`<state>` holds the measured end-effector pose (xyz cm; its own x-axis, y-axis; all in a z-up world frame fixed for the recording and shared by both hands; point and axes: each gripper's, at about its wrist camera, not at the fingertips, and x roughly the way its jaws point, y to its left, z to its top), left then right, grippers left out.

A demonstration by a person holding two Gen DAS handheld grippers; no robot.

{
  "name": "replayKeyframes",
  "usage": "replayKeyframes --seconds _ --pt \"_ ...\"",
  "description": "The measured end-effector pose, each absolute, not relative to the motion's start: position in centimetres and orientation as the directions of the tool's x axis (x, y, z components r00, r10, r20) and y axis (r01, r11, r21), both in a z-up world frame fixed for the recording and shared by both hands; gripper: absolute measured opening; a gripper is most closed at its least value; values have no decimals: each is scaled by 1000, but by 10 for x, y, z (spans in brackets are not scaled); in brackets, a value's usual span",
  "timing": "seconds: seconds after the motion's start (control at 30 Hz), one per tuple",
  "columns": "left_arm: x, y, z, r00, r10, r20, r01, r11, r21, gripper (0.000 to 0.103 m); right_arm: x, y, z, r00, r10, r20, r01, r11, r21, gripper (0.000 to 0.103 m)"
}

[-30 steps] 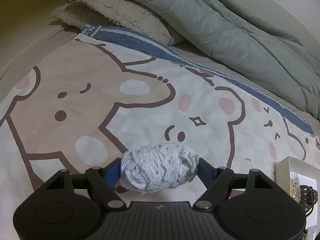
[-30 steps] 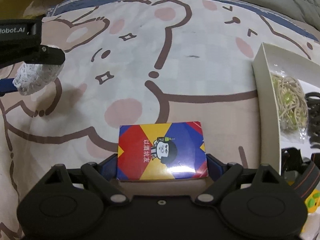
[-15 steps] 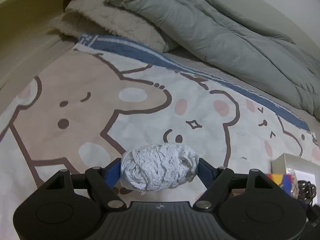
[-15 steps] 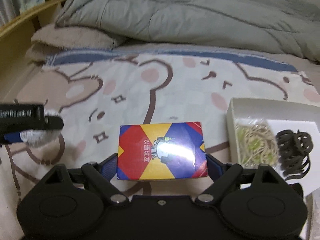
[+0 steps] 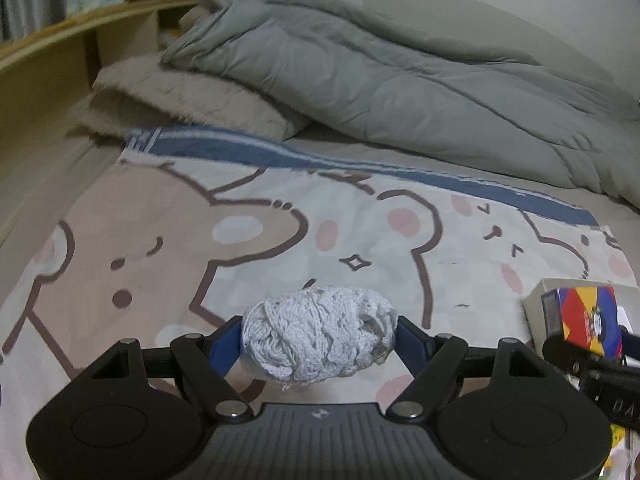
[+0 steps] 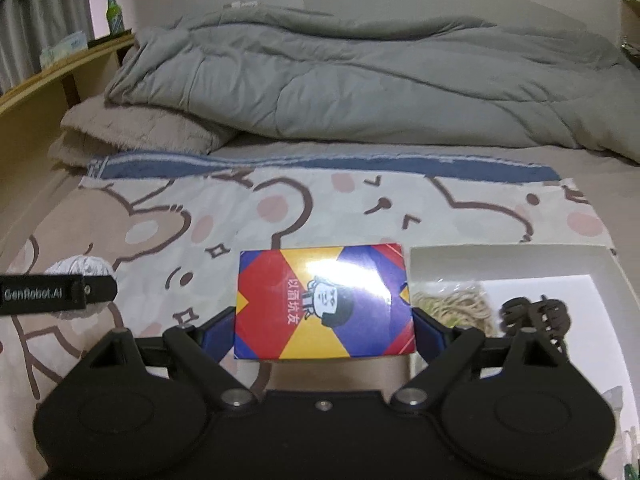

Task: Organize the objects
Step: 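Drop the card box in the tray with the right gripper while the left carries the ball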

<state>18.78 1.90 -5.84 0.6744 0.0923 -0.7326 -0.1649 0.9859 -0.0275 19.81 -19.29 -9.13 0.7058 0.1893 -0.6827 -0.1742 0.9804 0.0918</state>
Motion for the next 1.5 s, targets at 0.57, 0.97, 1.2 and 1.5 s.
replayKeyframes --seconds 0.57,0.97,1.2,1.5 --pt "188 -25 -44 709 -1 -705 -58 997 -59 79 183 -268 -70 755 119 -645 -92 993 76 90" --pt "189 -87 -41 718 -88 -690 60 996 -65 79 169 -328 -63 775 34 -632 1 998 56 90" --pt "188 -125 -39 715 -159 -680 138 987 -86 79 167 -355 -68 772 -27 -635 47 999 14 90" --pt "187 -165 -40 703 -256 -663 230 965 -129 79 179 -385 -93 724 -118 -679 97 993 -69 90"
